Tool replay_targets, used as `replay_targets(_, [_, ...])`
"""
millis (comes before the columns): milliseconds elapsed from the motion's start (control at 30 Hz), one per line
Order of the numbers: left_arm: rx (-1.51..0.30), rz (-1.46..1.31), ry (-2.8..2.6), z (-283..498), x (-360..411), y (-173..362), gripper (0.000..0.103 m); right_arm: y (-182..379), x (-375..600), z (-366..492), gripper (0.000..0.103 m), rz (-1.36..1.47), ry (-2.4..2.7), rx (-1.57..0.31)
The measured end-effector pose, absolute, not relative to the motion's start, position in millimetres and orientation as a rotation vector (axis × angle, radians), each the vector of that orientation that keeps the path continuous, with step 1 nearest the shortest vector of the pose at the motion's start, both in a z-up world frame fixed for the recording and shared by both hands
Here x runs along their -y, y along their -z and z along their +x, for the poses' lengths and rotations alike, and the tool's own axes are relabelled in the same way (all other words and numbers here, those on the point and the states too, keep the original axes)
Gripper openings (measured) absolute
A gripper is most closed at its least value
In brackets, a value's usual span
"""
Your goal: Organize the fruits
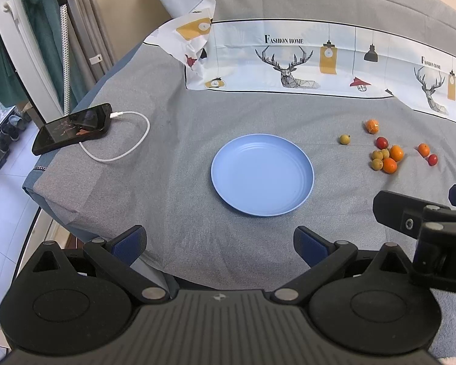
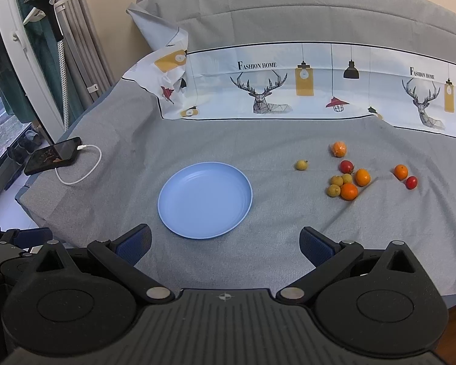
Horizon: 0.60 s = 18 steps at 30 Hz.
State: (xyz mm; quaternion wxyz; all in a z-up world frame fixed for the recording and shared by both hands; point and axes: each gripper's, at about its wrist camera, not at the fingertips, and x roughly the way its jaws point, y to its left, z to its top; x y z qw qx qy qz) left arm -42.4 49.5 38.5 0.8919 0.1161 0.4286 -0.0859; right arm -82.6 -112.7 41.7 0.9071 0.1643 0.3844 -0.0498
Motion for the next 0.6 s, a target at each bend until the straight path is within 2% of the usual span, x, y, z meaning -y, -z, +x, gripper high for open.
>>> replay_targets(200, [-0.897,0.249,0.186,-41.3,-43.3,-35.5,0.103,-39.5,119.1,-87.2,0.103,0.358,0.109,-0.764])
replay_targets(367, [-0.918,0.247,0.253,-38.2,-29.8,-36.5,0.103,-42.0,135.0,-98.1,0.103,0.376,0.149,-0.662])
replay_targets(500, [-0.958,0.269,0.318,-30.5,-3.0,-31.6,0.103,-38.2,160.8,-110.1,0.103,0.330,0.252,-0.535])
replay_targets(600, [-0.971,0.318,0.364,-21.5,31.5,-22.7,0.103,-24.0,190.9,-109.8,0.103,0.275,0.360,-0.511])
